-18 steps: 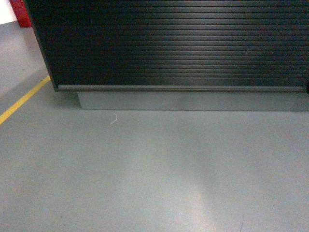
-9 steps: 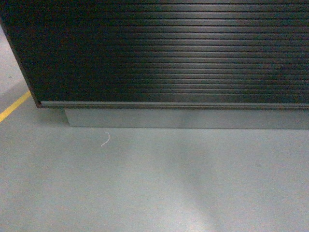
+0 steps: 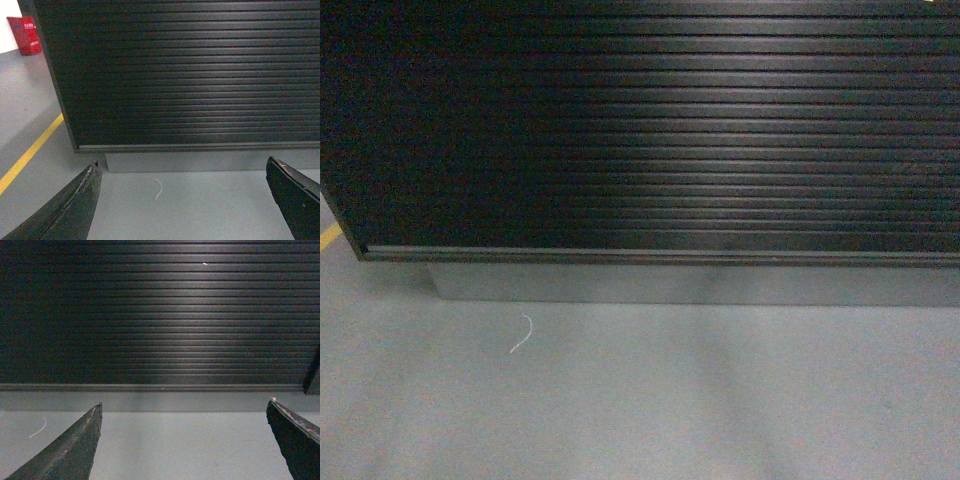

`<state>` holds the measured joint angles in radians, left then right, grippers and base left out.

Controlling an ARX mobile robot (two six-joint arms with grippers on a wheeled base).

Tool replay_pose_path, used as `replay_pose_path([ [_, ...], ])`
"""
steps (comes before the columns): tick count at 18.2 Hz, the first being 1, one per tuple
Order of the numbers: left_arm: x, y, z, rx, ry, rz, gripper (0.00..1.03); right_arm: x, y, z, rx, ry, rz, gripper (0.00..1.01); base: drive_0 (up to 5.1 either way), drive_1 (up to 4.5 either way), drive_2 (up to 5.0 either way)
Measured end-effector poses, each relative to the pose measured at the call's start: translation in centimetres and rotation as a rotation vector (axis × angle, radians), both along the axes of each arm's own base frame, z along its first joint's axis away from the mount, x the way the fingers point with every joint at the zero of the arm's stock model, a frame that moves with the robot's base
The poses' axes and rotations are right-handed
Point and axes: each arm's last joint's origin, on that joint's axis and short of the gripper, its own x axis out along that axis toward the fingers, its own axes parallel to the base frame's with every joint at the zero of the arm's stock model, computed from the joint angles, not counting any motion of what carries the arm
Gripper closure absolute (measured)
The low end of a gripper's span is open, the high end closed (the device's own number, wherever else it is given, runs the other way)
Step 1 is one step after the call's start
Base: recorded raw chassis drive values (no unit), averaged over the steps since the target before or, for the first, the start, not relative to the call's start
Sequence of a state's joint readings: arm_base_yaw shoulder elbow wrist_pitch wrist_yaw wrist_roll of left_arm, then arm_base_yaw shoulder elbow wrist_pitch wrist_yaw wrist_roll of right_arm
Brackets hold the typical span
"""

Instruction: Place dark red mango on scale at checkout

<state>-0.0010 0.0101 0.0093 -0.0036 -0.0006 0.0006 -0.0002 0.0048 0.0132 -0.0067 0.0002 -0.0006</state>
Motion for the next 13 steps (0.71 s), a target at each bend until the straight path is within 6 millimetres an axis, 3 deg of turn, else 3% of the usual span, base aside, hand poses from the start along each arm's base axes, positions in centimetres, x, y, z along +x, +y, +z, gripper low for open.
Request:
replay_pose_path([
  [13, 0.0, 0.0, -0.01, 0.0, 0.002, 0.0, 0.05, 0.0, 0.0, 0.01, 0.0, -0.001, 0.0, 0.03, 0.0, 4.11, -4.2],
])
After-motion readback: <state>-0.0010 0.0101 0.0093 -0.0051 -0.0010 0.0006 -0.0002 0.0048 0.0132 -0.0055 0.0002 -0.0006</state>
